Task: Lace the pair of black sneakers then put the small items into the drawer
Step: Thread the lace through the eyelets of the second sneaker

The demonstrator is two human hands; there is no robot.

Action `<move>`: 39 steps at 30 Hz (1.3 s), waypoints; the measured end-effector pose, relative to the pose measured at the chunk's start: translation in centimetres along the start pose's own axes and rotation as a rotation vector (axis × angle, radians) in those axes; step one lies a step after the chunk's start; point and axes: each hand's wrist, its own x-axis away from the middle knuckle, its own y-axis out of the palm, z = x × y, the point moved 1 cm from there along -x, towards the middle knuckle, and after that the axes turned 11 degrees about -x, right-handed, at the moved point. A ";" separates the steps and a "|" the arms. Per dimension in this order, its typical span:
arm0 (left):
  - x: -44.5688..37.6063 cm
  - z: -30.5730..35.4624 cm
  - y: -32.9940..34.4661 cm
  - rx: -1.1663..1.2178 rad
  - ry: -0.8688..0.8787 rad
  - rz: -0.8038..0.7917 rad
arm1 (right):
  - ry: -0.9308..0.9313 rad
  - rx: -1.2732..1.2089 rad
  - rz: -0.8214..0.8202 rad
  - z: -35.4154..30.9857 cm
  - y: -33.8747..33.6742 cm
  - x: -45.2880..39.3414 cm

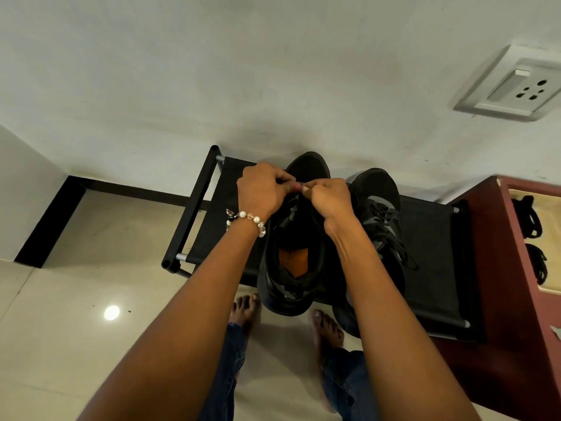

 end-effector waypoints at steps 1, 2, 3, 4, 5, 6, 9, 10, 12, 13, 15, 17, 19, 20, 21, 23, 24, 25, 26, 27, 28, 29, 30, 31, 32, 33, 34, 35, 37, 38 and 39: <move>0.0 0.2 -0.1 -0.008 0.003 -0.021 | 0.005 -0.021 -0.022 -0.1 -0.3 0.0; 0.0 0.2 -0.2 -0.001 0.003 -0.058 | 0.004 -0.022 -0.044 -0.2 -0.6 0.0; -0.1 0.2 -0.3 0.027 -0.005 -0.106 | -0.001 -0.025 -0.063 -0.2 -0.9 -0.1; -0.1 0.2 -0.4 0.069 -0.019 -0.150 | -0.007 -0.030 -0.076 -0.3 -1.2 -0.1; -0.1 0.1 -0.5 0.110 -0.038 -0.178 | -0.012 -0.041 -0.086 -0.4 -1.3 0.0; -0.1 -0.1 -0.5 0.140 -0.060 -0.189 | -0.017 -0.043 -0.089 -0.5 -1.4 0.1; -0.2 -0.1 -0.5 0.184 -0.115 -0.149 | -0.037 -0.051 -0.076 -0.5 -1.5 0.2; -0.2 -0.1 -0.4 0.190 -0.122 -0.140 | -0.048 -0.047 -0.070 -0.5 -1.5 0.3; -0.1 -0.2 -0.4 0.204 -0.129 -0.137 | -0.068 -0.023 -0.046 -0.5 -1.4 0.3; -0.1 -0.2 -0.4 0.216 -0.130 -0.138 | -0.074 -0.009 -0.031 -0.5 -1.3 0.3; -0.2 -0.4 -0.4 0.238 -0.130 -0.135 | -0.074 0.015 -0.003 -0.5 -0.9 0.4; -0.2 -0.4 -0.4 0.251 -0.128 -0.134 | -0.080 0.033 0.031 -0.3 -0.4 0.4; -0.2 -0.4 -0.3 0.249 -0.122 -0.141 | -0.080 0.051 0.069 -0.1 0.1 0.5; -0.2 -0.4 -0.2 0.243 -0.116 -0.144 | -0.078 0.054 0.084 0.0 0.3 0.5; -0.3 -0.4 -0.3 0.237 -0.109 -0.147 | -0.075 0.057 0.098 0.1 0.4 0.4; -0.2 -0.5 -0.3 0.236 -0.090 -0.153 | -0.070 0.070 0.116 0.4 0.5 0.2; -0.2 -0.6 -0.3 0.241 -0.081 -0.155 | -0.066 0.068 0.118 0.5 0.5 0.0; -0.2 -0.7 -0.3 0.246 -0.077 -0.154 | -0.055 0.058 0.119 0.5 0.5 0.0; -0.2 -0.8 -0.3 0.246 -0.077 -0.146 | -0.041 0.050 0.125 0.5 0.6 0.1; -0.2 -0.9 -0.2 0.239 -0.077 -0.132 | -0.026 0.050 0.141 0.5 0.7 0.1; -0.3 -1.0 -0.1 0.223 -0.073 -0.114 | -0.009 0.061 0.160 0.4 0.7 0.3; -0.3 -1.1 0.0 0.200 -0.064 -0.096 | 0.012 0.072 0.172 0.3 0.7 0.4; -0.3 -1.2 0.2 0.175 -0.051 -0.079 | 0.028 0.076 0.174 0.4 0.7 0.4; -0.3 -1.2 0.3 0.153 -0.039 -0.065 | 0.044 0.077 0.166 0.3 0.7 0.4; -0.2 -1.1 0.3 0.140 -0.032 -0.052 | 0.064 0.078 0.160 0.2 0.8 0.3; -0.1 -1.1 0.4 0.136 -0.030 -0.039 | 0.079 0.072 0.156 0.2 0.8 0.2; -0.1 -1.1 0.4 0.135 -0.030 -0.028 | 0.089 0.070 0.147 0.3 0.9 0.1; -0.1 -1.0 0.5 0.132 -0.033 -0.019 | 0.091 0.068 0.124 0.2 1.1 0.1; -0.1 -0.9 0.5 0.122 -0.039 -0.011 | 0.083 0.041 0.071 0.9 1.3 -0.7; -0.1 -0.9 0.5 0.122 -0.043 -0.007 | 0.077 0.023 0.049 1.7 1.3 -1.6; -0.1 -0.8 0.5 0.121 -0.046 -0.004 | 0.078 0.035 0.041 2.1 1.3 -2.0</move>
